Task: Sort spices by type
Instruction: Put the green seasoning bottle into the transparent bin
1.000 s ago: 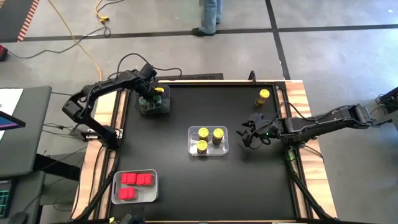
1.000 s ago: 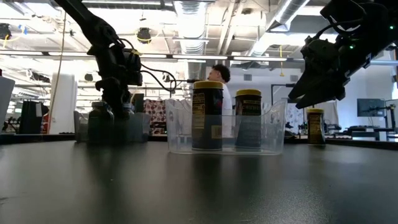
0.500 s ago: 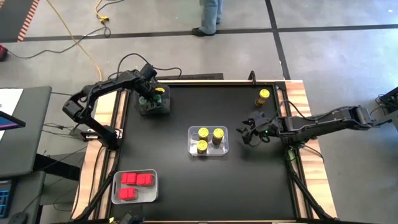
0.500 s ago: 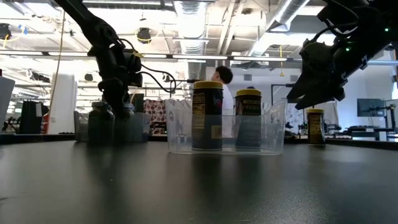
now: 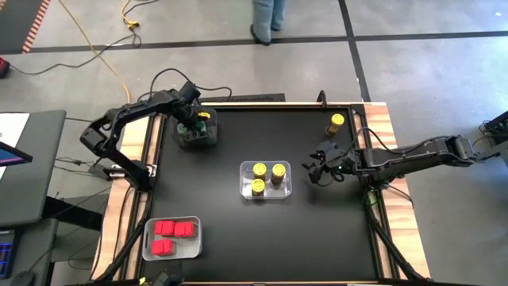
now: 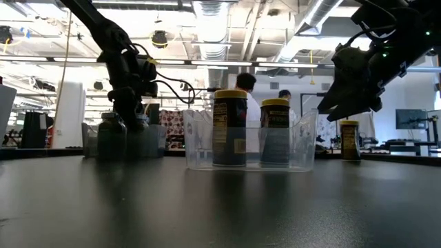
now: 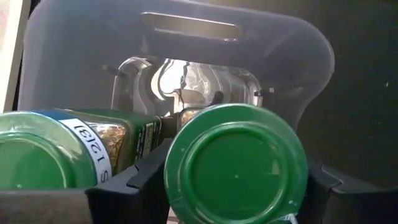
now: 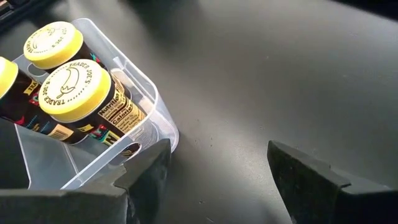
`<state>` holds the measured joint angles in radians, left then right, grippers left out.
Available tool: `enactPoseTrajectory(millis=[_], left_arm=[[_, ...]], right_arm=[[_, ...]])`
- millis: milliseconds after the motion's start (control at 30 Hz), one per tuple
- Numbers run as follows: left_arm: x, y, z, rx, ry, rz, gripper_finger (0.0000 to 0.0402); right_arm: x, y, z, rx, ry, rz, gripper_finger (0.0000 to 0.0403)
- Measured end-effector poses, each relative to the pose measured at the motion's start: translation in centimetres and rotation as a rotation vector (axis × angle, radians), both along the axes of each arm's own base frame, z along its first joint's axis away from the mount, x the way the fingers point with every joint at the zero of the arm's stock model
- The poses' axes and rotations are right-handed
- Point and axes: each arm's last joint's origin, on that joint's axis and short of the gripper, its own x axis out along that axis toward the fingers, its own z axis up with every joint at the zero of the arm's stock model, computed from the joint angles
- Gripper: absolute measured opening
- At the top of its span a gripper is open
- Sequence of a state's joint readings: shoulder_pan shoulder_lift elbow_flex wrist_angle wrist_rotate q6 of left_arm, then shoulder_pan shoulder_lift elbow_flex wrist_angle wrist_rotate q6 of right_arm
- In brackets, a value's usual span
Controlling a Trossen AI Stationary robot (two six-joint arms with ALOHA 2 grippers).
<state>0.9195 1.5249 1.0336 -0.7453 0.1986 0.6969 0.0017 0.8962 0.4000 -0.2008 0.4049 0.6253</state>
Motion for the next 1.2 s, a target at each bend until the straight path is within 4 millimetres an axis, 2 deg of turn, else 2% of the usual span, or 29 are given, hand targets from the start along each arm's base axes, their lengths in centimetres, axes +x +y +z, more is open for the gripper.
enactPoseTrajectory(millis=[500, 1200], left_arm=[[0.01, 0.01, 0.01, -0.005, -0.004, 0.011, 0.0275], [-0.03, -0.04, 0.12, -0.017, -0.008, 0.036, 0.0277]], right_arm=[[0.0, 0.0, 0.0, 0.0, 0.0, 0.0, 0.0296], [0.0, 0.0, 0.0, 0.003, -0.002, -0.002, 0.0296]])
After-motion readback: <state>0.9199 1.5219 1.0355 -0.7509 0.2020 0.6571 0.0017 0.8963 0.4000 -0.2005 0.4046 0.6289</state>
